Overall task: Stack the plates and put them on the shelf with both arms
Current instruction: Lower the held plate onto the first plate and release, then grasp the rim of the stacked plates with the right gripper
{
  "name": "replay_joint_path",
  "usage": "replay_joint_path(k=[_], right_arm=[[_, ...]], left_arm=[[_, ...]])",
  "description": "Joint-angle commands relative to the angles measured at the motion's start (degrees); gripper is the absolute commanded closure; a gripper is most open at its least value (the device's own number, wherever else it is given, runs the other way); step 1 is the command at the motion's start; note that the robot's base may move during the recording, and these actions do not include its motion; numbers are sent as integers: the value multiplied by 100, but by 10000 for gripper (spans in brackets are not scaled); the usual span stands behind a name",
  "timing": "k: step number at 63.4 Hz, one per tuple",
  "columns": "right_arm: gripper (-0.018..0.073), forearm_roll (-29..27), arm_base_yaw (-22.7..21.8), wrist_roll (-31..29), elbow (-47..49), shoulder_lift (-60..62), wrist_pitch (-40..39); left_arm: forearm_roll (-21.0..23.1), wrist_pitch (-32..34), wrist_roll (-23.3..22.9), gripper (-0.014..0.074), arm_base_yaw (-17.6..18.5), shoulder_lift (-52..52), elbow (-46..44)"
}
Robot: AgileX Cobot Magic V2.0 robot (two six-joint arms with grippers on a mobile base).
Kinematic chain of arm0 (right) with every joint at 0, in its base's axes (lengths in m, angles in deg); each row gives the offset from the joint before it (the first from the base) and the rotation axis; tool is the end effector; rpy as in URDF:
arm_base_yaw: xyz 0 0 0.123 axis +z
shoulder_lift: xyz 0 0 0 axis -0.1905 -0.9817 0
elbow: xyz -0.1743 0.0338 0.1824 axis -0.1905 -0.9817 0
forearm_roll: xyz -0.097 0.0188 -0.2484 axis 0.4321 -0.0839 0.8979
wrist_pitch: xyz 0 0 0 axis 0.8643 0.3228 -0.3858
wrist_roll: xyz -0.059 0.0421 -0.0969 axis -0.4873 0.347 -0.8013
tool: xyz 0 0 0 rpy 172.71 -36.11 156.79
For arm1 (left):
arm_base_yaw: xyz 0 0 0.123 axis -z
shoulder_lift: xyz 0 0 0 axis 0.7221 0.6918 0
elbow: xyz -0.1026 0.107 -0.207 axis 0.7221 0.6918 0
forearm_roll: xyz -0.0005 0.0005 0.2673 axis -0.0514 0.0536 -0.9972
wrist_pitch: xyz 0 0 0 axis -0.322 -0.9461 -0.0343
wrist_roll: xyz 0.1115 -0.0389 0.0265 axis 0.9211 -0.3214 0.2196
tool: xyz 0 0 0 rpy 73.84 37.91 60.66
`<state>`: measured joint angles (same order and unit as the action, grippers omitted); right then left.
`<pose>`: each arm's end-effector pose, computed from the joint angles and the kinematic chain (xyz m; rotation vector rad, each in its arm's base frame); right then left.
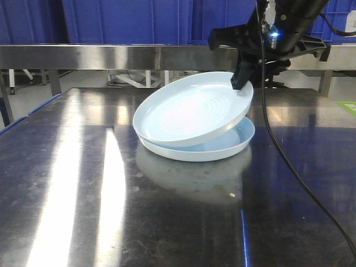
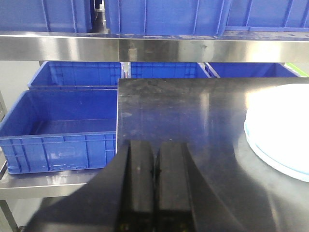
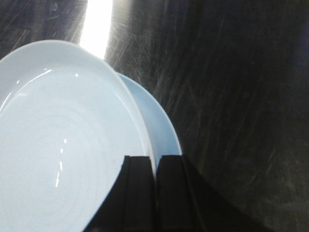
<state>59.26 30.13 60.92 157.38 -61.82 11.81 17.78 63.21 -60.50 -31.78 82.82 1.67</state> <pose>0.3899 0.1374 0.2003 -0.1464 2.4358 0.2702 0.1574 -0.0368 0.2517 0.1655 1.7219 -0.1857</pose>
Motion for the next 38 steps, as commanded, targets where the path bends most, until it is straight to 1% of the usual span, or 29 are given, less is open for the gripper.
replay_joint_path(k=[1,12,15,19,26,27,31,34,38], right_arm=[[510,35,-7,-31,212,252,-330],[508,56,-7,-31,212,192,-288],[489,87,-7,-31,212,164,-272],[424,147,-7,-31,212,145,-272],[204,274,-7,-31,212,126,-279],[159,285,-7,-31,212,126,-279],[73,356,-7,-31,212,126,-296],[64,402,-7,-31,212,126,-296],[80,436,-7,-31,212,126,-277]], left_arm=[[11,521,-53,513,-14,38,-164],[11,521,-53,513,-14,38,-164],[11,521,-53,513,-14,38,-164],[11,521,-53,513,-14,38,-164],[11,521,-53,513,-14,38,-164],[11,521,-53,513,-14,38,-164],[11,521,-53,513,-14,38,-164],[11,521,-53,513,-14,38,-164],[11,521,-53,513,-14,38,-164]])
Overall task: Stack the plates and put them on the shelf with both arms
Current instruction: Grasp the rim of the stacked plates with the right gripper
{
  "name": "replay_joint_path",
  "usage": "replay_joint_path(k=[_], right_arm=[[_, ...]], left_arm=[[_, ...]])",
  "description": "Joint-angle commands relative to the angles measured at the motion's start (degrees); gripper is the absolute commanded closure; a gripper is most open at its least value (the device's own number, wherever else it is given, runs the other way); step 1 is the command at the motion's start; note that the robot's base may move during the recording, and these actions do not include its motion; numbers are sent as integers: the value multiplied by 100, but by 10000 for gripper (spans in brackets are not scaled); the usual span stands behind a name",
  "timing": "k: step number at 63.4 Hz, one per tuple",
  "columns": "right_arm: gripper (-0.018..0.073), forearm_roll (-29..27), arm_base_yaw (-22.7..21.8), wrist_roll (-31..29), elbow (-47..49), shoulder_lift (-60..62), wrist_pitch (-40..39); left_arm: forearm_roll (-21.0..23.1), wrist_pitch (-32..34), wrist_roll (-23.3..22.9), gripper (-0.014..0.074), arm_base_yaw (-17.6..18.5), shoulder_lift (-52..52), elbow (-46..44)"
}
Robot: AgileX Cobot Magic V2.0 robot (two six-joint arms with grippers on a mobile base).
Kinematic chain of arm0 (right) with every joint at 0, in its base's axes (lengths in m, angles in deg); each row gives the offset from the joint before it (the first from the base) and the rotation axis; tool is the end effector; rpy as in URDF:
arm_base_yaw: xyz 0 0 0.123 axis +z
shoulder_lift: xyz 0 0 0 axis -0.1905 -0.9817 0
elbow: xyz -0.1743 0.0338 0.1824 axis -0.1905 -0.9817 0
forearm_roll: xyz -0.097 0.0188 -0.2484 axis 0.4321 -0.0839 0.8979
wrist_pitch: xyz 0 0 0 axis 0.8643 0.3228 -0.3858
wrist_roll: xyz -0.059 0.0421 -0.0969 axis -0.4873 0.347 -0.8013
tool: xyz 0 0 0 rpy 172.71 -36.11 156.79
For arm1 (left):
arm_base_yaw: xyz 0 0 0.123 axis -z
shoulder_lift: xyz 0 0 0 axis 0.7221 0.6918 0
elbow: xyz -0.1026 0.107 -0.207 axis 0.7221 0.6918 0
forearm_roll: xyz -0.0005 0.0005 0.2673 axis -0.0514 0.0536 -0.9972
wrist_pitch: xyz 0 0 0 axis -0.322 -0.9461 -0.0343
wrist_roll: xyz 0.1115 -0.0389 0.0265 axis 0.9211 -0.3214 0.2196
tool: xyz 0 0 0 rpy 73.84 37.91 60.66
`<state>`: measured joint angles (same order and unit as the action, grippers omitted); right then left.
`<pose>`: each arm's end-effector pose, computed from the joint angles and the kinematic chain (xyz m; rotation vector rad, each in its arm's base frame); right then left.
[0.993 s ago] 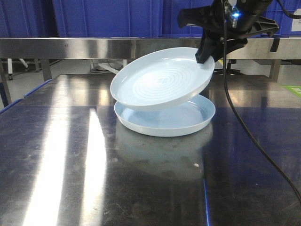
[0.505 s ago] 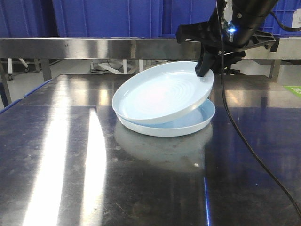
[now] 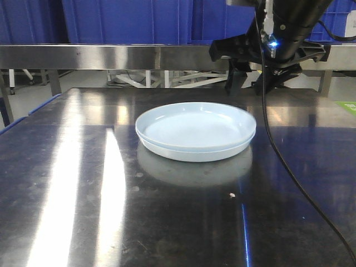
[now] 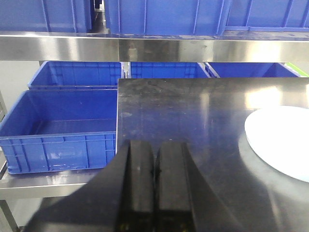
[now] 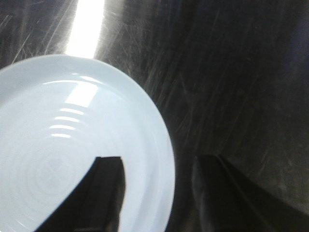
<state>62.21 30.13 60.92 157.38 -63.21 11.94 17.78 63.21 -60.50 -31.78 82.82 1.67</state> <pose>0.3923 0.1351 0.1900 -0.1921 2.4531 0.2139 0.1574 -0.0368 0.2517 0.1655 1.7219 -0.1857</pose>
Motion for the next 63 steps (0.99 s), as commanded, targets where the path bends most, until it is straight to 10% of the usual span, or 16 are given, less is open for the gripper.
replay_joint_path(k=[1,63], right_arm=[[85,146,-7,-31,212,265,-290],[115,159,-12,-31,212,-383,-103]], left_arm=[[11,521,-53,513,-14,38,-164],[11,521,-53,513,-14,38,-164]])
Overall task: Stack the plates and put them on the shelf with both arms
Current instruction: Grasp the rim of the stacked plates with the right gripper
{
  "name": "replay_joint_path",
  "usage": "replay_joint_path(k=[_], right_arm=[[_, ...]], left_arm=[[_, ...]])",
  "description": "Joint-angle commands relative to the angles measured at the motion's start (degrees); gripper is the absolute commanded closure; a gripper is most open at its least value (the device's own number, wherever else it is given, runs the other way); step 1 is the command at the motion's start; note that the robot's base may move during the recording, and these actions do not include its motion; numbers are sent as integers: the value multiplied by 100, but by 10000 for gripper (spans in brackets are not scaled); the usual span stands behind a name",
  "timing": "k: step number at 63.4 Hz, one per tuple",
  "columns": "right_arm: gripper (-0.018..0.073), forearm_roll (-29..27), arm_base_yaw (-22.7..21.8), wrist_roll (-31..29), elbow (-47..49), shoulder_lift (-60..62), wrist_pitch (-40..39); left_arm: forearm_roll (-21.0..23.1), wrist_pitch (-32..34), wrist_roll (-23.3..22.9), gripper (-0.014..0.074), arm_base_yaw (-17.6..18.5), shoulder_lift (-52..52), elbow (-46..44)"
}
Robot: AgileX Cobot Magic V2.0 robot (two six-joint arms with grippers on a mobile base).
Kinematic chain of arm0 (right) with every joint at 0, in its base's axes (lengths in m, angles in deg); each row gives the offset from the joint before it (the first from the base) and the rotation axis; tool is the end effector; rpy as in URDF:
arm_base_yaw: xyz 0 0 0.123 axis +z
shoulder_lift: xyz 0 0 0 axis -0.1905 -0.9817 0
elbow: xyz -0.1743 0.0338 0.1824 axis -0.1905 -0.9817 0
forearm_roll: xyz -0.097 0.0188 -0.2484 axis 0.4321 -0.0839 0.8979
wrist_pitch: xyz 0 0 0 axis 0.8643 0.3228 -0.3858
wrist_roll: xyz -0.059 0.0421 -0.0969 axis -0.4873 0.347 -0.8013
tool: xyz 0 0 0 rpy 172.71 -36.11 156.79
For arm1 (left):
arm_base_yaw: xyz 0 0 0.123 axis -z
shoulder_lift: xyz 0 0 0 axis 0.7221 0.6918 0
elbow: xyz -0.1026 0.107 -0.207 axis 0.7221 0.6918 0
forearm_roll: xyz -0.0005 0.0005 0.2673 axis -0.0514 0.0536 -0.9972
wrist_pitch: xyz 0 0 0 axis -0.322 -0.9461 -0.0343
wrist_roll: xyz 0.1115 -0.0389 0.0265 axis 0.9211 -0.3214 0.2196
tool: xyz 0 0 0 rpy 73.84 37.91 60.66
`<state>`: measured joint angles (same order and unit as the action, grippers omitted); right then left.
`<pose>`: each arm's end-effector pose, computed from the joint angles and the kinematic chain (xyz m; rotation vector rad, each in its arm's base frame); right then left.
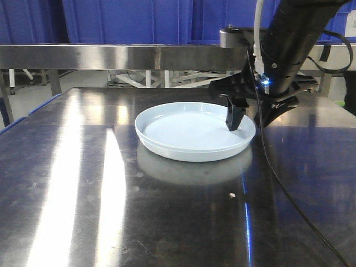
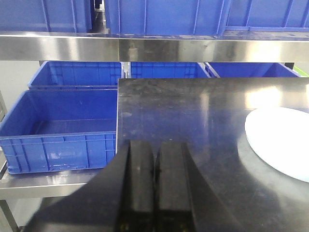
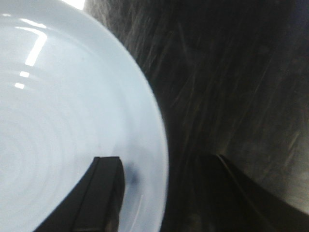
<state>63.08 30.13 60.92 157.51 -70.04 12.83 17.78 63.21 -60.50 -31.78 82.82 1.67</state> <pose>0.3963 0.1355 0.1399 -0.2171 2.5805 0.1630 0.1574 -0.0368 0.2517 0.1655 1.7219 -0.1857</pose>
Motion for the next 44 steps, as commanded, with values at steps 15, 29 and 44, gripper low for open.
replay_joint_path(k=[15,29,44], right_arm=[[115,73,-12,-31,198,208,-185],[178,73,-12,-31,198,208,-243],[498,89,-12,-31,198,208,-266]], left_arm=[[11,521,-53,513,-14,38,-164],[11,521,-53,513,-14,38,-164],[11,521,-53,513,-14,38,-164]])
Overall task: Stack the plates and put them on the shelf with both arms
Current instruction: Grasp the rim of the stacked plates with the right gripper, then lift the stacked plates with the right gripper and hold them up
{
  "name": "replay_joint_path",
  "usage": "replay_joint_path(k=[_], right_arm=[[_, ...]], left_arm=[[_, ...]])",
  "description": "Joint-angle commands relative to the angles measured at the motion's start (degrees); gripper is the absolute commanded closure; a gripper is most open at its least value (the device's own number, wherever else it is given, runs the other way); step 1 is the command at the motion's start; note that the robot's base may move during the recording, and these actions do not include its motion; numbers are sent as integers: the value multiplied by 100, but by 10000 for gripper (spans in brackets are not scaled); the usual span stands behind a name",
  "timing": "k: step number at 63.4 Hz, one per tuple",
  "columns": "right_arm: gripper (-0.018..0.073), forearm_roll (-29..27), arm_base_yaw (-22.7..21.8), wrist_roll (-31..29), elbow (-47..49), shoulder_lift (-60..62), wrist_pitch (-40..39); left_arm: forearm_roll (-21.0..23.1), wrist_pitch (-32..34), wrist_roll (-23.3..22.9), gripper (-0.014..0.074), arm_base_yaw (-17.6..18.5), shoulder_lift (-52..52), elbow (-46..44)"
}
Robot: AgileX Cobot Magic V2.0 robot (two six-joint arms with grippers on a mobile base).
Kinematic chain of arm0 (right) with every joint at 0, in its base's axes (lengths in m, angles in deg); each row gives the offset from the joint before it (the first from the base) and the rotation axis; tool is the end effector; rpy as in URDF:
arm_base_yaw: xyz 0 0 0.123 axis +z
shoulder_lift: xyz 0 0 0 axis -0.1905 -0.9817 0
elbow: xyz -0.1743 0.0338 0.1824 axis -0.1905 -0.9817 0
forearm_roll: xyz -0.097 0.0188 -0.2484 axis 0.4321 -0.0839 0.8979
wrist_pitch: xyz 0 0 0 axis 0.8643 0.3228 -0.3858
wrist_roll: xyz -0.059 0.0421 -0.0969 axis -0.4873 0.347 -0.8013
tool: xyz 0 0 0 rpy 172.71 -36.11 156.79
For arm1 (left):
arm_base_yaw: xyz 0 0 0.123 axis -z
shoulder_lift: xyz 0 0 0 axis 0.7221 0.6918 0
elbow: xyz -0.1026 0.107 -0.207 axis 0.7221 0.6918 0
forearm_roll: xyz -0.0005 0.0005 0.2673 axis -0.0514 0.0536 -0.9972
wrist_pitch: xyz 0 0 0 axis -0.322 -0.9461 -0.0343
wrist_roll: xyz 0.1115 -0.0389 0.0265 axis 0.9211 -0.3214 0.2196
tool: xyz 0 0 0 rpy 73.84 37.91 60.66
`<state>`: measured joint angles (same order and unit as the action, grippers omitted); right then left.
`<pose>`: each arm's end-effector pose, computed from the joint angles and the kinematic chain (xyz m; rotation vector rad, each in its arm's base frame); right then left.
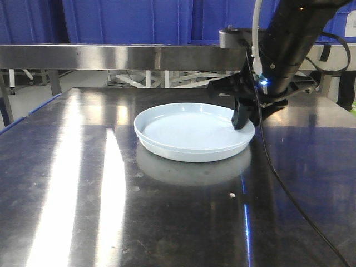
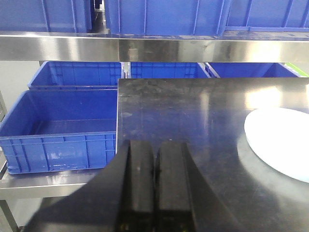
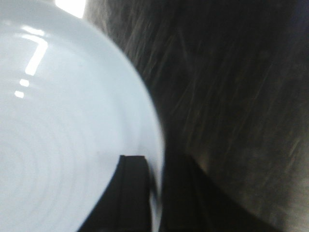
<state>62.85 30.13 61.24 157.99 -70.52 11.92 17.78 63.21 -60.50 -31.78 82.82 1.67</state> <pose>0.3996 0.1369 0.1400 -0.2052 2.5666 0.1737 0.1574 -0.0368 0.2517 0.1655 1.7219 -0.1857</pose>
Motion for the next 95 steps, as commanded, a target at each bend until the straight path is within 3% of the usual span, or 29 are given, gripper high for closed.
replay_joint_path(k=[1,22,47,78,95], right_arm=[[494,114,-12,-64,151,255,-194],[507,202,-28,-64,225,747,-582],[507,202,-95,-64,-153,2279,-1200],[507,202,-527,-64,-2753,4901,-2217],[507,202,-779,-64,-4204,6708,-2329]], left_arm=[[11,521,-53,513,-14,38,-164],[11,521,-53,513,-14,38,-164],[11,521,-53,513,-14,38,-164],[11,521,-53,513,-14,38,-164],[11,521,-53,513,-14,38,-164]])
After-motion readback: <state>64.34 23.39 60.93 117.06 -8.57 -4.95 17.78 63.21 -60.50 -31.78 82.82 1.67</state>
